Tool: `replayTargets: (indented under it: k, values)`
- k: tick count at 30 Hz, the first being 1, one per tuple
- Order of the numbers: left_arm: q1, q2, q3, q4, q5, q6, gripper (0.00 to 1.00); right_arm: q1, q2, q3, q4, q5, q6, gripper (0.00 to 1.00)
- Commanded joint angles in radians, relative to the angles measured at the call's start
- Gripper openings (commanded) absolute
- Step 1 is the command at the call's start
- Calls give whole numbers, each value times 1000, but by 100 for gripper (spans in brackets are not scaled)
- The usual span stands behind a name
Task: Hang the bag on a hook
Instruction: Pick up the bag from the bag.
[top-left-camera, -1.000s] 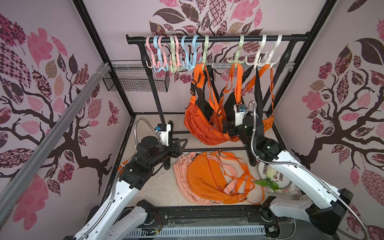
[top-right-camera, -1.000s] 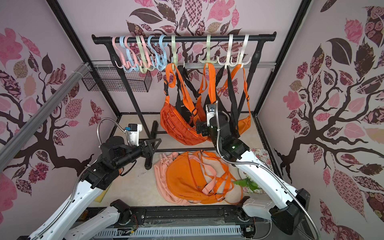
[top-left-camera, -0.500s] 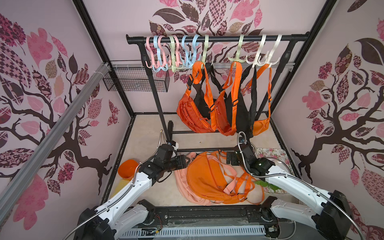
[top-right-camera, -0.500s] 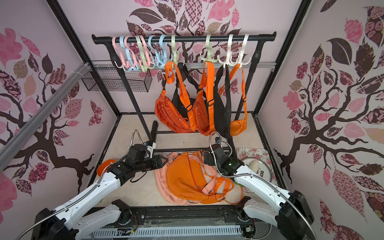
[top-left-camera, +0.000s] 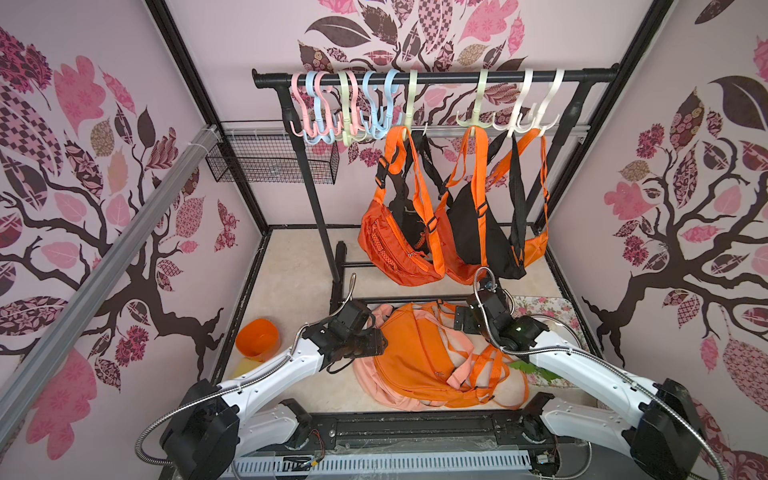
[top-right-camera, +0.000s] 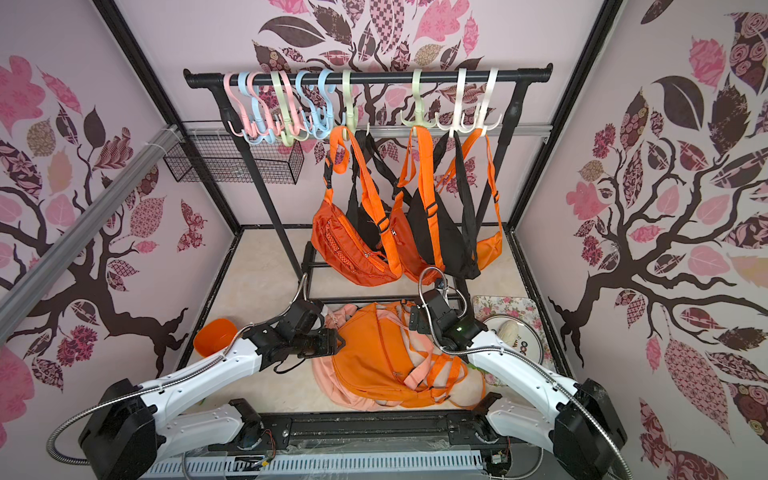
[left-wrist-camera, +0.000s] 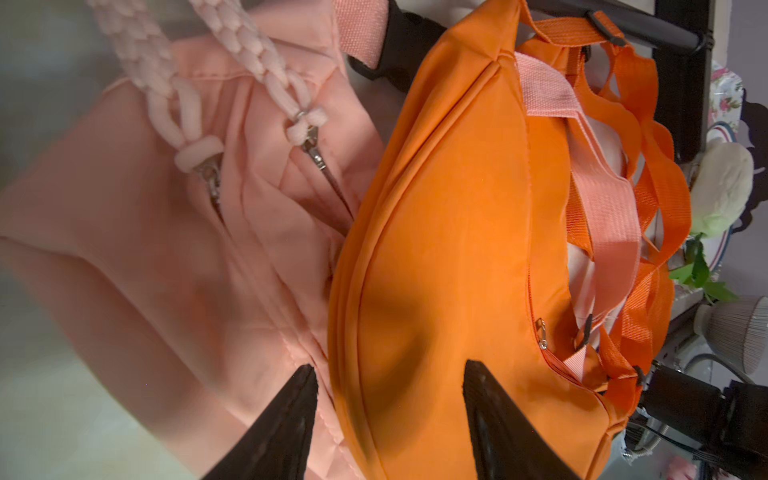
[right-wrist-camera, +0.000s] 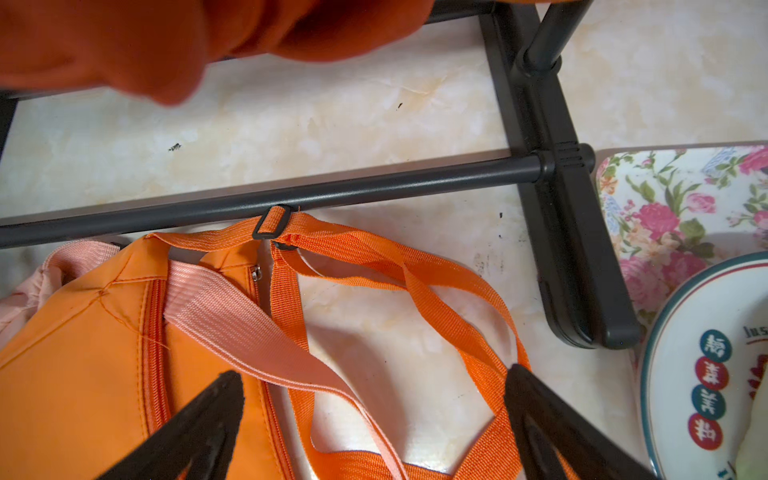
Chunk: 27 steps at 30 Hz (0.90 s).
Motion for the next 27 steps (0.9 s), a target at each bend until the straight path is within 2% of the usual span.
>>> replayTargets:
  k: [1,8,10,15,18,27]
  values:
    - [-2,3,-32,16,-9,-11,60,-4,-9,25,-21,24,13,100]
    - [-1,43,-44,57,24,-43,60,-3,-21,7,9,28,-1,100]
    - [-1,45,-58,90,43,-56,55,-4,-11,15,9,28,-8,100]
    - [-1,31,-60,118,48,-63,13,-4,-21,20,21,40,-17,100]
    - [-1,-9,-48,97,26,-51,0,-5,-31,18,22,54,-20,100]
    - [0,-240,3,83,-32,11,0,-10,-63,73,-1,135,-76,100]
